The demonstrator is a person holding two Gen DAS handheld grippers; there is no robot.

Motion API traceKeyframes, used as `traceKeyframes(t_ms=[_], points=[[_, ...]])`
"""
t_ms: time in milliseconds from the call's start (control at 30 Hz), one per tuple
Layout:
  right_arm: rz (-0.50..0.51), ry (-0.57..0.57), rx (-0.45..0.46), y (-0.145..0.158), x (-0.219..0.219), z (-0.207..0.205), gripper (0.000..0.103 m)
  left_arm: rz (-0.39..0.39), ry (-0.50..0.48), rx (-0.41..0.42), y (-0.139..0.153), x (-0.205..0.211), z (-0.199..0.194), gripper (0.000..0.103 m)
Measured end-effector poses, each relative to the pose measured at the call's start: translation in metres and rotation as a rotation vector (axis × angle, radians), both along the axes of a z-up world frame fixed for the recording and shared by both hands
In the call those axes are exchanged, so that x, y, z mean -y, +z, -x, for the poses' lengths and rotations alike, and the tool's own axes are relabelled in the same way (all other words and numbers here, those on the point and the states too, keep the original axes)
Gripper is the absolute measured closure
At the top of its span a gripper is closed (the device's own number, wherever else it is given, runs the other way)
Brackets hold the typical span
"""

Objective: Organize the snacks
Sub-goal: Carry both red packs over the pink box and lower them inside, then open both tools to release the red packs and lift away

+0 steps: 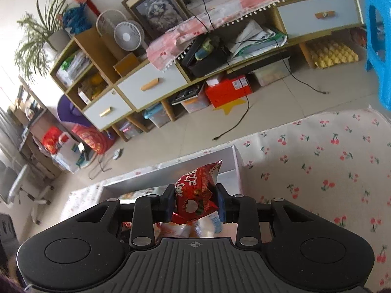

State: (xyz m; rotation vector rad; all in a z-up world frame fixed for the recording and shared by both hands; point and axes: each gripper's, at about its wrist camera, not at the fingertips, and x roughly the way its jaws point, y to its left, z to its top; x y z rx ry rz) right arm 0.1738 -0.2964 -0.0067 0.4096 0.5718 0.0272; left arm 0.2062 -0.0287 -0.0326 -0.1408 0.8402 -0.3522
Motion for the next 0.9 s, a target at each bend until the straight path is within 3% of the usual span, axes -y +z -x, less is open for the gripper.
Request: traceKeyframes(t_ms=[633,767,900], points=[[0.048,0.036,0.021,-0.010,-0.002,-0.023,0.067,-0.052,0.026,-0.028,-0.008,0.006,-0.017,0.067],[0.049,0.047,0.026,-0.006,-0.004,-0.021,0.066,-0.047,0.040,-0.026,-0.006,0.005,-0.017,0.056],[0.044,0.060,0.033,0.001,-0.007,-0.014,0.053,-0.043,0.036,-0.022,-0.002,0.006,-0.011,0.040]])
